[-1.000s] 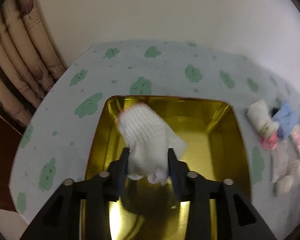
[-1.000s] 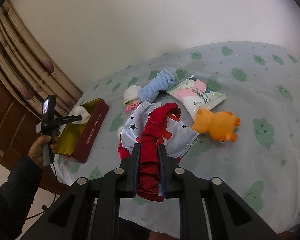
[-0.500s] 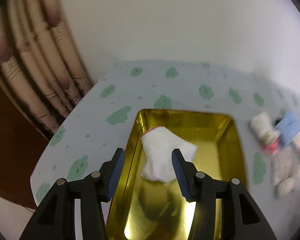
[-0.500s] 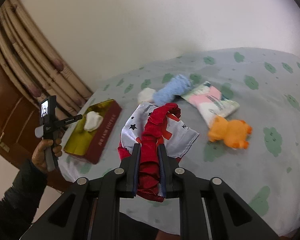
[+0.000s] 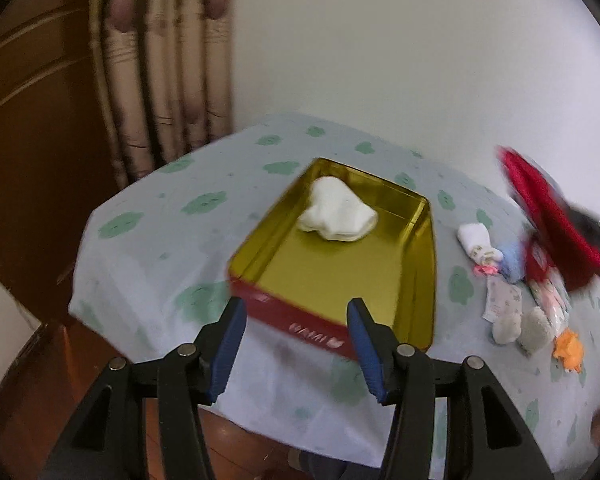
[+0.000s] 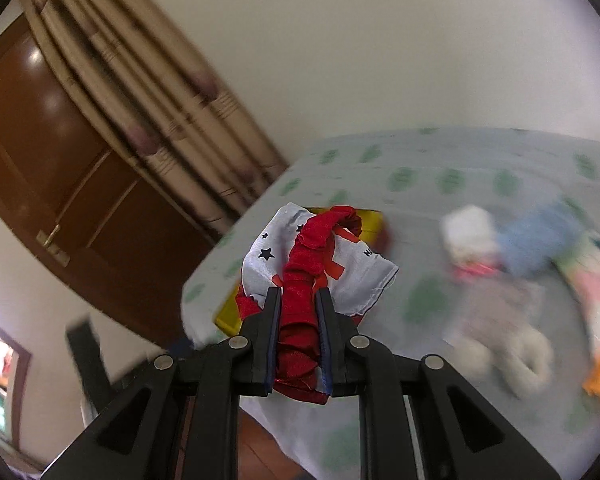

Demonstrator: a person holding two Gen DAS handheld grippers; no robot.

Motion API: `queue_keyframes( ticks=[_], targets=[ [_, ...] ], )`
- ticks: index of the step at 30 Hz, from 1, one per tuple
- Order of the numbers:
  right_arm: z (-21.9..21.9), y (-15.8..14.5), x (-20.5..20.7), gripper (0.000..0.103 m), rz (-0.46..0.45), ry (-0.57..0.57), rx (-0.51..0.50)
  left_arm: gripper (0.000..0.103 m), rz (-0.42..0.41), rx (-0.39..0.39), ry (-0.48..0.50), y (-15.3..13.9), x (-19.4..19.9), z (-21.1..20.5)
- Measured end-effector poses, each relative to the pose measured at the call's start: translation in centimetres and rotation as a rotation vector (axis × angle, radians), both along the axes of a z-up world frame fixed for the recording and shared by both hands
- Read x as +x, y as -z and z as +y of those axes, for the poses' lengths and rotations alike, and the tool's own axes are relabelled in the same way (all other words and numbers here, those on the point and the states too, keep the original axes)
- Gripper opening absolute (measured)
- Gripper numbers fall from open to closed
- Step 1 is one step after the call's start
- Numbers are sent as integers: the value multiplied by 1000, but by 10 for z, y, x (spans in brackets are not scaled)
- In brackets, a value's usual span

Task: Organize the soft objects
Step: 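Carry both items into the tin box and open both grippers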

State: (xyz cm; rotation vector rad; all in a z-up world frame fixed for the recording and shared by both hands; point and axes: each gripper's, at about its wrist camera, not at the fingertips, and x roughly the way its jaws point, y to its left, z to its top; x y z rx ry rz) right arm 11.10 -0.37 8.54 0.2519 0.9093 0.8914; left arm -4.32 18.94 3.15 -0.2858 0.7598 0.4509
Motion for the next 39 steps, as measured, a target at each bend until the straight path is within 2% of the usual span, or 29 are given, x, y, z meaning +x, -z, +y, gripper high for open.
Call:
queue_keyframes(
  ticks=[4,7,12,16,21,24,26,28,31,32,36,39],
  targets=[
    [56,18,32,16,27,-49,-34,54,-30,91,-51,-1,-11,1],
    [84,35,53,16,25,-46,-96,54,-31,153,-62,1,-12,0],
    [105,62,76,16,45,-39,-180,54,-4,147,-23,8,-6,-1],
    [114,75,81,16,31,-39,-237,54,7,159,-2,11,-4,-6],
    [121,94,89,18,46,-37,-285,54,17,138,13,13,-2,-6],
    [128,96,86,21,-1,-40,-328,54,15,132,12,14,-2,-5],
    [130,97,84,27,-12,-46,-334,54,15,139,11,14,-2,-5],
    [131,94,81,46,-43,-34,-354,54,22,138,15,15,-1,-6],
    [126,79,70,66,-137,0,-361,54,26,148,18,16,0,-7],
    [122,74,67,70,-162,15,-357,54,28,156,18,17,0,-8],
    [74,41,37,79,-263,88,-246,54,28,168,27,18,0,-10],
    [12,28,-2,95,-358,188,-218,54,17,179,46,17,-1,-15]
  ],
)
